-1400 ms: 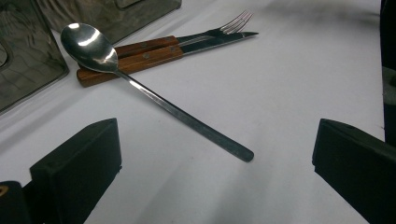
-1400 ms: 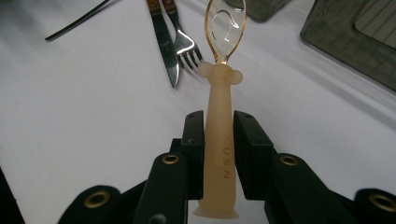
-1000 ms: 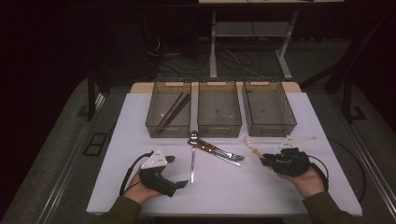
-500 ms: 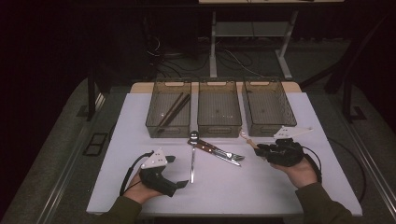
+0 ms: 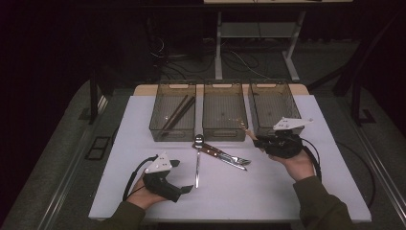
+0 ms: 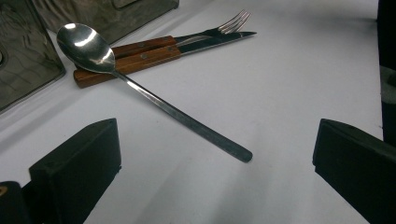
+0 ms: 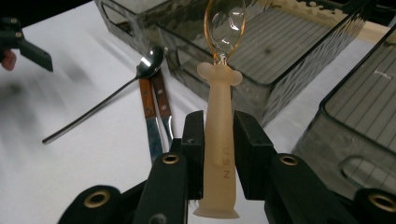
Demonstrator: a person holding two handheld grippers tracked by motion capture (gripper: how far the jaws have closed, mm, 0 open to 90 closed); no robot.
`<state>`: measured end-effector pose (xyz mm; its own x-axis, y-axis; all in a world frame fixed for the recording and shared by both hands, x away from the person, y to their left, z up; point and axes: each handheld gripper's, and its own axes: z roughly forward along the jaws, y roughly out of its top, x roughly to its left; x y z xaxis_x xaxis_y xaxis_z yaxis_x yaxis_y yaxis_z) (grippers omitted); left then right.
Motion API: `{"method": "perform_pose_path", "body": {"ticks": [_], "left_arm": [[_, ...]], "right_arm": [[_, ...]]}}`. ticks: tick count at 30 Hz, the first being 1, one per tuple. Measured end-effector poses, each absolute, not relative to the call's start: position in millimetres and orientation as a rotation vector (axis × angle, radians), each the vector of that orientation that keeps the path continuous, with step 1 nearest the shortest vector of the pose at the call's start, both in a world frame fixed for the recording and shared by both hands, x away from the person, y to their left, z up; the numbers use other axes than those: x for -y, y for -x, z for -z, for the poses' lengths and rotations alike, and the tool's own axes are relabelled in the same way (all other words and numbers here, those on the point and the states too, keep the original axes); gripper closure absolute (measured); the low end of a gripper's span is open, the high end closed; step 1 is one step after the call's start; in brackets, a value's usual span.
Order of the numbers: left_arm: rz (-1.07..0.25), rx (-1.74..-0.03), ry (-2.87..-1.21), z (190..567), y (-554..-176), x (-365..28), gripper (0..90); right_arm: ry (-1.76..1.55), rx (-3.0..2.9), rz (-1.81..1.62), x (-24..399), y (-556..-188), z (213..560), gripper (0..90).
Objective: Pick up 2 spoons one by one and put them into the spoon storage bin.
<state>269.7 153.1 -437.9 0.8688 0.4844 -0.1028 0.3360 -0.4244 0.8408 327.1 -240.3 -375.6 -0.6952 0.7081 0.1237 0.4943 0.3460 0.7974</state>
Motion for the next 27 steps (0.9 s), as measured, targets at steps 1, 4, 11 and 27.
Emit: {"method": "perform_pose_path", "body": {"ticks": [1,4,11,27], "left_arm": [[-0.19,-0.598,-2.053,437.9,-269.4,-153.3,0.0],[-0.185,-0.6,-2.05,437.9,-269.1,-152.9,0.0],[-0.183,-0.605,-2.05,437.8,-269.0,-152.3,0.0],[-0.183,-0.595,-2.046,437.2,-268.6,-152.3,0.0]], "right_arm": [[-1.082,-2.361,-1.279,239.7,-329.2,375.2,74.7],[-1.094,-2.347,-1.295,236.8,-335.0,373.1,74.7],[-1.09,-2.321,-1.322,228.0,-349.8,367.3,74.6],[-1.118,-2.305,-1.314,202.3,-389.0,351.8,74.6]]}}
